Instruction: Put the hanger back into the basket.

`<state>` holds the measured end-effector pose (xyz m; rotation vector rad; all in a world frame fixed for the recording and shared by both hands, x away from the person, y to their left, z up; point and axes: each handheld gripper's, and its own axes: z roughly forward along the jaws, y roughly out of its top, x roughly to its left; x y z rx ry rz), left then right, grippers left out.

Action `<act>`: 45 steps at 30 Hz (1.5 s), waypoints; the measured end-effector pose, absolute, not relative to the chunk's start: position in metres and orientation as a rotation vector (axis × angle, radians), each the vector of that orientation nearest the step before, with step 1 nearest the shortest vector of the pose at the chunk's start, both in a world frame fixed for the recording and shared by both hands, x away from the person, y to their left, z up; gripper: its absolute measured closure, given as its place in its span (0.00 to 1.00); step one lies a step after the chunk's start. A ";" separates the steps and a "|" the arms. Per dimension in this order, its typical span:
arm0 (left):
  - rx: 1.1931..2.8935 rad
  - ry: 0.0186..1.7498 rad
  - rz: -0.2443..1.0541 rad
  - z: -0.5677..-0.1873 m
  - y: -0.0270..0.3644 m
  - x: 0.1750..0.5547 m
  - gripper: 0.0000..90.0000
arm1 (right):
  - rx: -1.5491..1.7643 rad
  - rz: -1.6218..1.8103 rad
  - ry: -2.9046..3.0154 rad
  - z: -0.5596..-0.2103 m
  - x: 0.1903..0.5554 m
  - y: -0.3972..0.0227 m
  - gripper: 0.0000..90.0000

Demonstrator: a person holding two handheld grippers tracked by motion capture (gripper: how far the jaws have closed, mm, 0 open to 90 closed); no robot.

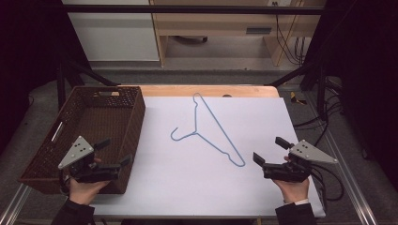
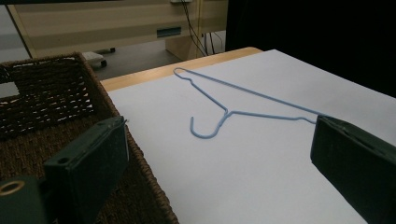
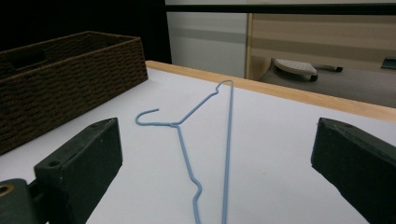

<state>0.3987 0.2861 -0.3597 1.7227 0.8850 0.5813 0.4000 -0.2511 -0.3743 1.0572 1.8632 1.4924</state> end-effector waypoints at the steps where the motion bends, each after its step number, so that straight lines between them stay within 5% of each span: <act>1: 1.723 0.883 0.582 -0.360 0.286 0.399 0.04 | 1.057 1.492 1.863 -0.374 0.400 -0.251 0.03; 20: 1.715 0.875 0.589 -0.359 0.286 0.398 0.05 | 1.021 1.441 1.969 -0.373 0.412 -0.220 0.05; 45: 1.720 0.870 0.582 -0.360 0.285 0.399 0.05 | 1.028 1.212 2.253 -0.408 0.505 -0.129 0.10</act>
